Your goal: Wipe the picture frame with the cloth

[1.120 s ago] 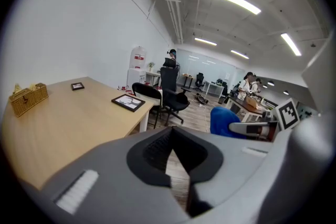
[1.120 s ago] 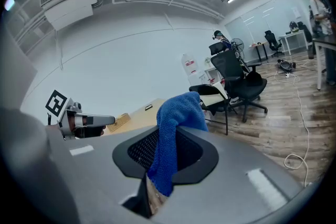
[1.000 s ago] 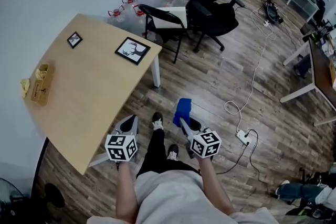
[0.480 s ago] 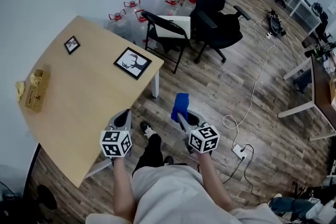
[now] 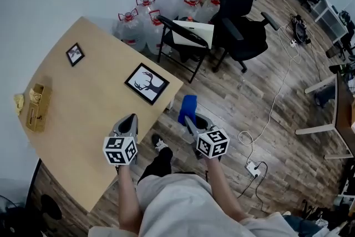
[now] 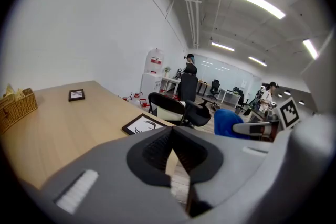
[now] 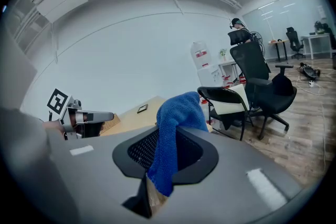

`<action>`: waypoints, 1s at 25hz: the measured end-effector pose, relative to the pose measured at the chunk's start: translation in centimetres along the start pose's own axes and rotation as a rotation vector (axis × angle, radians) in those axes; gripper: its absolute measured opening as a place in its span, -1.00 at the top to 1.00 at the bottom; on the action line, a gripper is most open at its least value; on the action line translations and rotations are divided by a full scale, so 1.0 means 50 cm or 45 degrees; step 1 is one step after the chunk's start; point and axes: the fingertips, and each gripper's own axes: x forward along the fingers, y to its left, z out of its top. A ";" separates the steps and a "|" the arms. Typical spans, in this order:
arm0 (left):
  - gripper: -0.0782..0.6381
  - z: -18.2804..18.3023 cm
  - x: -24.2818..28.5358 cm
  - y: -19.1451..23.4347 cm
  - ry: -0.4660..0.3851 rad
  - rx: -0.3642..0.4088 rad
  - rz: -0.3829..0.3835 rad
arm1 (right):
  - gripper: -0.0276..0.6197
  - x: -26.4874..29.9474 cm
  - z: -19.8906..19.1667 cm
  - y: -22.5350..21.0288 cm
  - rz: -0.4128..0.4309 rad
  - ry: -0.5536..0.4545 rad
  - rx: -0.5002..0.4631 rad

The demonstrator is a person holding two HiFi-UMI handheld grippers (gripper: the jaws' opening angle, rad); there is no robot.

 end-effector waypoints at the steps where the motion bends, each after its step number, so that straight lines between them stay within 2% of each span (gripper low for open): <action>1: 0.64 0.011 0.017 0.019 0.005 0.000 0.002 | 0.73 0.031 0.010 -0.007 -0.004 0.005 0.011; 7: 0.64 0.067 0.086 0.140 0.025 -0.038 0.037 | 0.73 0.203 0.052 -0.001 0.017 0.077 0.012; 14: 0.64 0.093 0.115 0.262 -0.010 -0.152 0.088 | 0.73 0.355 0.075 0.037 0.074 0.202 -0.078; 19: 0.64 0.097 0.115 0.323 -0.043 -0.243 0.162 | 0.73 0.433 0.096 0.055 0.132 0.282 -0.179; 25: 0.64 0.094 0.119 0.360 -0.072 -0.310 0.294 | 0.73 0.526 0.115 0.066 0.270 0.349 -0.288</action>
